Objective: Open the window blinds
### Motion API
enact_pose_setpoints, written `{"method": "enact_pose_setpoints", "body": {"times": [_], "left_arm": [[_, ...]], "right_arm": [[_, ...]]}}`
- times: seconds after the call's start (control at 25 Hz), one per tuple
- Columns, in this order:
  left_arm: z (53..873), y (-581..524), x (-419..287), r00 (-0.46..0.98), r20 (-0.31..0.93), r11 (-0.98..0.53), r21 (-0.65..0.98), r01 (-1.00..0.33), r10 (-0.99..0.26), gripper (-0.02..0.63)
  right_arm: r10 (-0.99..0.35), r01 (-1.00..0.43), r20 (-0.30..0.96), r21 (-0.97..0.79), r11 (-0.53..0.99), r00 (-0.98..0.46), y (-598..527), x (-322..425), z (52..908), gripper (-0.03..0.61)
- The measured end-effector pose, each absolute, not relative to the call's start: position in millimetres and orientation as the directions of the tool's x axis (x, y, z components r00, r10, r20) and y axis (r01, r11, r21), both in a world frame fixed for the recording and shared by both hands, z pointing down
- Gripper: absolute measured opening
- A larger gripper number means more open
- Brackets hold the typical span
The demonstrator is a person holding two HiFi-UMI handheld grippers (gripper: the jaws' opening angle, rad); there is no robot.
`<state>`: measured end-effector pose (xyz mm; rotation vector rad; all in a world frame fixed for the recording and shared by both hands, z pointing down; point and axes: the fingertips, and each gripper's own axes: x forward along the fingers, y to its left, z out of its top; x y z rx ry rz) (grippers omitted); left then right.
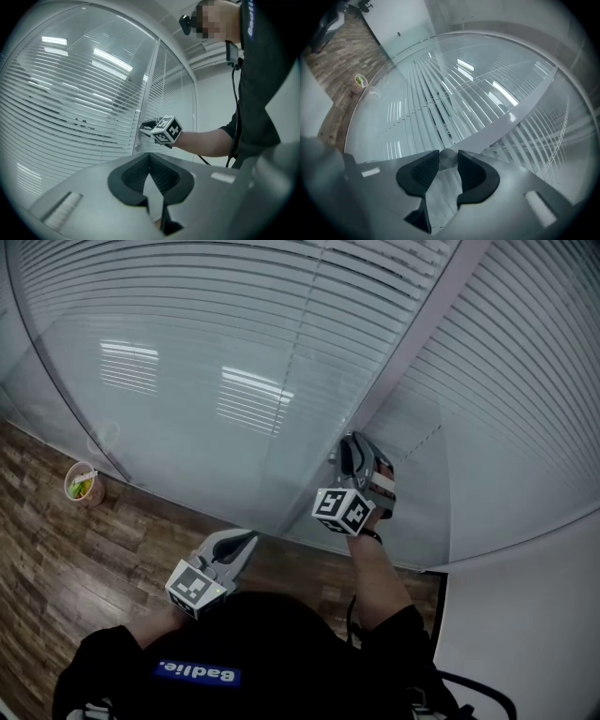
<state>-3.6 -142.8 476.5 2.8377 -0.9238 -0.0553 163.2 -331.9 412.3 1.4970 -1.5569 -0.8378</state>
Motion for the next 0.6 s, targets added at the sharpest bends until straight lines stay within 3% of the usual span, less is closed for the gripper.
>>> {"method": "enact_pose_setpoints", "body": {"times": [0.6], "left_arm": [[462,-141,-5,0.812,0.012,-0.801,0.158,-0.578,-0.584,0.0]], "right_arm": [[-0.995,-0.563,0.102,0.823,0.074,0.017,-330,163,396,0.127]]}}
